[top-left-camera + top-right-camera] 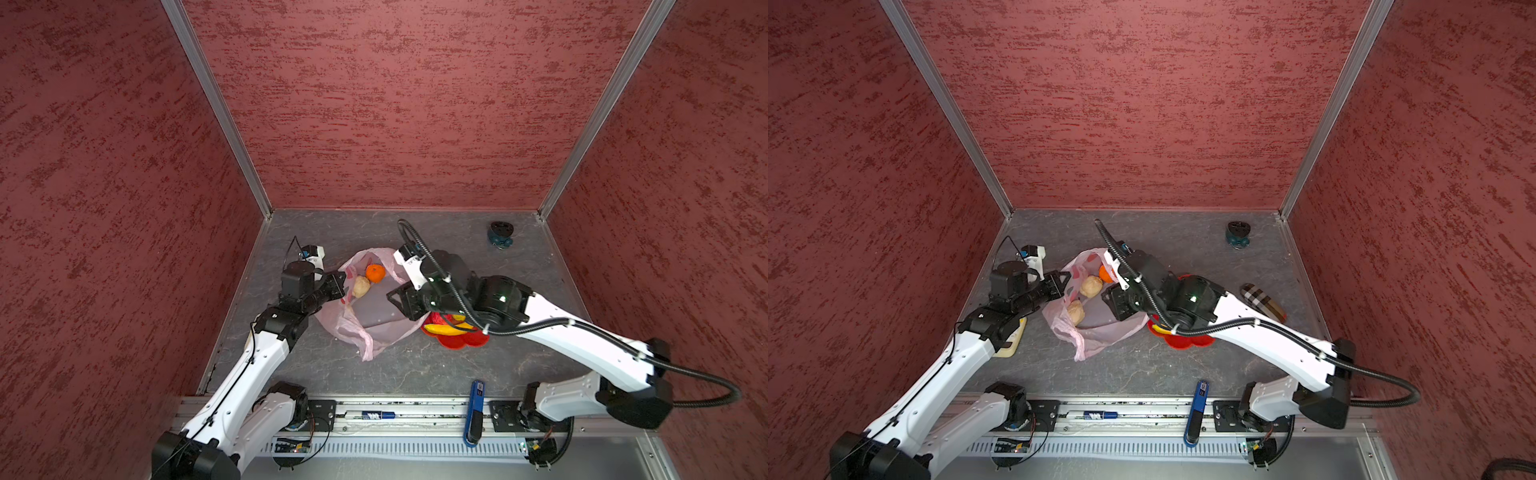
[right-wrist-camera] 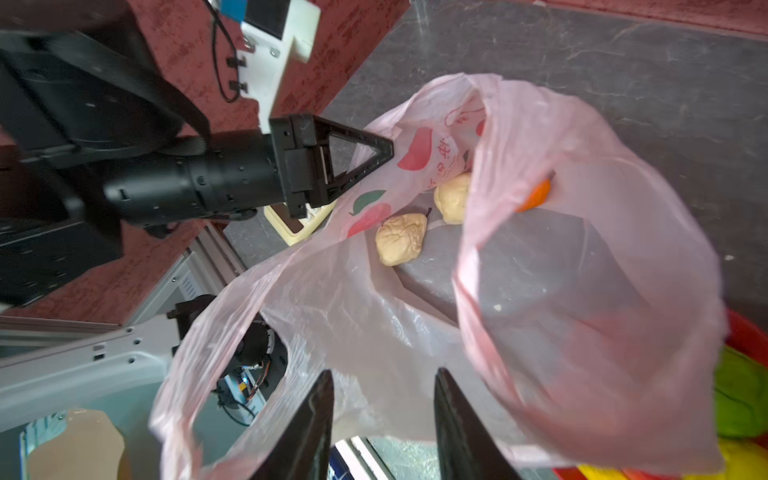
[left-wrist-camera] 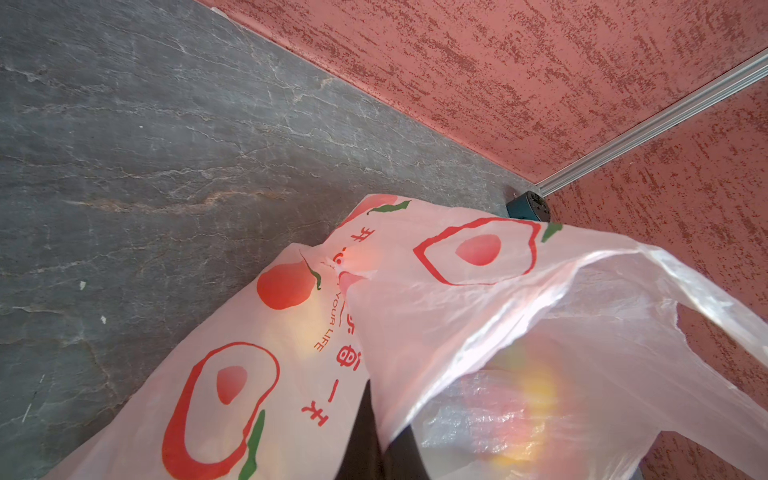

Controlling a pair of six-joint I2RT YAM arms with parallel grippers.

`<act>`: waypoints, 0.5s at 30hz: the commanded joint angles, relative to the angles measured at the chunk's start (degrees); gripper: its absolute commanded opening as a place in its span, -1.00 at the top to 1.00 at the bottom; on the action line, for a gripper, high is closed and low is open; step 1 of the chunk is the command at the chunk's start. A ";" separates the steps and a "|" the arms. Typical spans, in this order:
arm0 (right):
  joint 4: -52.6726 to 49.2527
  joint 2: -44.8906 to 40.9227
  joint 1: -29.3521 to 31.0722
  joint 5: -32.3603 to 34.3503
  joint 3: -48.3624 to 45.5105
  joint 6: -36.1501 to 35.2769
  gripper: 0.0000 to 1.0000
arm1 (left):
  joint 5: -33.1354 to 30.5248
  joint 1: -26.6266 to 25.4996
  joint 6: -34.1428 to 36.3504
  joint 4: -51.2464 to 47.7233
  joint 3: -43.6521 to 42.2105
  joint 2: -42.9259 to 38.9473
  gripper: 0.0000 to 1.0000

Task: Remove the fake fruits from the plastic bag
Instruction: 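Move the right gripper into the bag toward the beige pear-shaped fruit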

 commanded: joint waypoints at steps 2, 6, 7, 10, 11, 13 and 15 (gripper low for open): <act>3.68 8.76 0.17 -0.52 1.04 -0.86 0.19 | 0.89 -0.23 0.36 0.02 1.33 -0.44 1.00; 6.62 16.77 -1.40 2.08 2.64 2.53 0.17 | 0.96 -0.36 0.26 0.03 -0.10 -1.54 1.00; 7.35 18.39 -1.85 3.16 2.93 3.78 0.16 | 0.79 -0.37 0.25 0.16 -0.55 -2.07 1.00; 8.93 23.78 -3.06 8.23 4.58 8.57 0.05 | -0.25 -0.36 0.41 0.13 -1.64 -3.77 1.00; 9.89 25.46 -3.39 10.00 5.02 10.25 0.01 | -0.47 -0.30 0.39 0.34 -1.95 -4.27 1.00; 12.25 28.14 -4.19 11.71 5.55 13.18 -0.08 | -0.43 -0.35 0.18 0.79 -2.50 -4.72 1.00; 14.67 30.28 -4.74 13.60 6.00 15.30 -0.16 | -0.19 -0.32 -0.17 1.24 -2.88 -4.88 1.00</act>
